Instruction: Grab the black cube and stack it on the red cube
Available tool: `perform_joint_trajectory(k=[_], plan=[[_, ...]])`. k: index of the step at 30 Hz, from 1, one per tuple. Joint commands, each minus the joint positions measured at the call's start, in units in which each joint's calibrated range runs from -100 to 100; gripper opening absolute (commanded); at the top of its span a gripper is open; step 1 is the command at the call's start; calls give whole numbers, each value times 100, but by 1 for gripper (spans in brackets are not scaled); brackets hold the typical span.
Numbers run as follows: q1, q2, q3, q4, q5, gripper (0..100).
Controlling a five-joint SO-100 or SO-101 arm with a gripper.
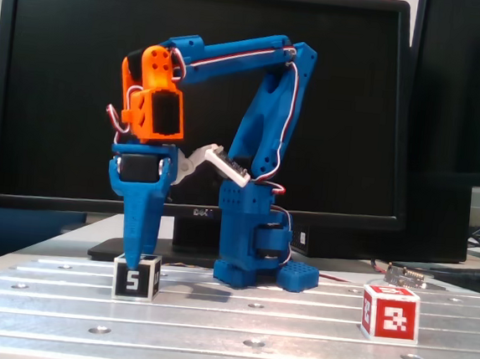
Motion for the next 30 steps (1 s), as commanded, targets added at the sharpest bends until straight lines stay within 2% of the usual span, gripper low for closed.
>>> perform_joint_trajectory(k=[1, 18, 30], plan=[[-24, -32, 116, -279, 15, 28], [-120, -15, 1047, -1365, 15, 28], [-150, -15, 1002, -1408, 15, 28]])
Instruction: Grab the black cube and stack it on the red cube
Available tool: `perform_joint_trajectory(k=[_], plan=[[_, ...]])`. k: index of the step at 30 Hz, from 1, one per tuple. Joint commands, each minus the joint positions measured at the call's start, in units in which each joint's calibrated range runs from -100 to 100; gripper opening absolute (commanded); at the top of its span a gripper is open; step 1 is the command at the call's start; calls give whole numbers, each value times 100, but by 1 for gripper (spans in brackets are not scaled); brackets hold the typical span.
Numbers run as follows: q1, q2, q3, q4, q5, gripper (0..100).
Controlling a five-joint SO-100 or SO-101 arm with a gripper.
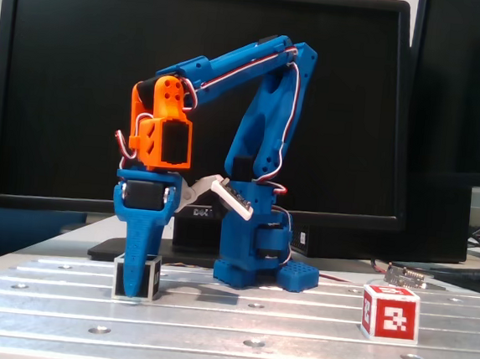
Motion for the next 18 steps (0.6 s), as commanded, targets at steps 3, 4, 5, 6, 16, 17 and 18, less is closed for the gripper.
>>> perform_joint_trajectory(k=[3, 4, 5, 6, 16, 17, 18], plan=[[35, -15, -67, 2, 15, 28], [35, -15, -67, 10, 15, 28], [35, -15, -67, 19, 15, 28], [35, -24, -67, 28, 15, 28], [35, -82, -76, 53, 20, 18], [35, -82, -76, 53, 20, 18], [35, -82, -76, 53, 20, 18]])
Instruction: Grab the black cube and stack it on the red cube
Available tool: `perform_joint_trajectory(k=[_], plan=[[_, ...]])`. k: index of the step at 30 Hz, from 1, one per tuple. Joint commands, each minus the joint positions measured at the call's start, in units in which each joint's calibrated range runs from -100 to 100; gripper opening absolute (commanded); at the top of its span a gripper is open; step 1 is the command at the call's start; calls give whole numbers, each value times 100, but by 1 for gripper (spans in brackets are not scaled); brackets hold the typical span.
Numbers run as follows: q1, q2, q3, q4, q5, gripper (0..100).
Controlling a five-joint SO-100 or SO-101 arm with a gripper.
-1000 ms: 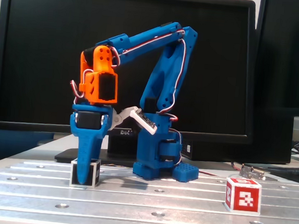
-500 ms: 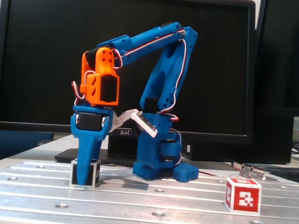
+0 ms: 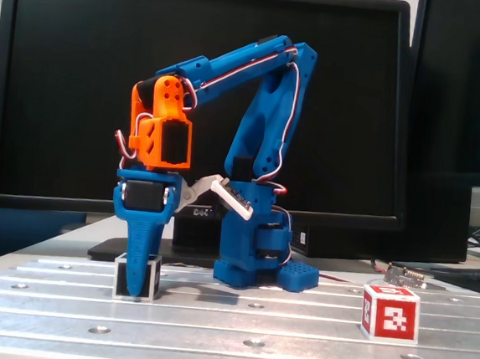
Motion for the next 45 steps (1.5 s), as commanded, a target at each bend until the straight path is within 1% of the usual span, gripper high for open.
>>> perform_joint_trajectory(k=[1, 20, 26, 32, 38, 40, 45], plan=[[35, -82, -76, 62, 20, 18], [28, -91, -184, 105, 15, 18], [13, -91, -718, 677, 15, 18], [-304, -91, -1071, 1028, -32, 19], [-644, -91, -1885, 1644, -43, 19], [-821, -91, -2102, 1832, -148, 19], [-1633, -91, -2527, 2251, -727, 18]])
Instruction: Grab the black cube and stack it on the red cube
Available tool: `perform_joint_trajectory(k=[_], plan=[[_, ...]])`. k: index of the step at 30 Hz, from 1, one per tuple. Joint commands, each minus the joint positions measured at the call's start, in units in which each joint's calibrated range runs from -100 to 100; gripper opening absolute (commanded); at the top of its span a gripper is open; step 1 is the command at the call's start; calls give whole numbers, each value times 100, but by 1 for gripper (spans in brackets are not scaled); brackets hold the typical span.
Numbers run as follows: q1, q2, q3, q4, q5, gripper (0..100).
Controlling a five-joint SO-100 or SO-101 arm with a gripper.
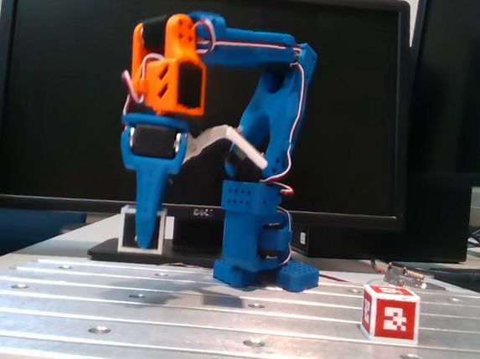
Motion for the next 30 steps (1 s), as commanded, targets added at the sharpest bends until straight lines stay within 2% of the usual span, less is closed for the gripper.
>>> perform_joint_trajectory(k=[1, 10, 21, 30], plan=[[-714, -91, -516, 342, -470, 18], [-2420, -24, -1258, 778, -1838, 18], [-4524, -15, -1204, 744, -3374, 19], [-5712, 235, -1194, 719, -4215, 19]])
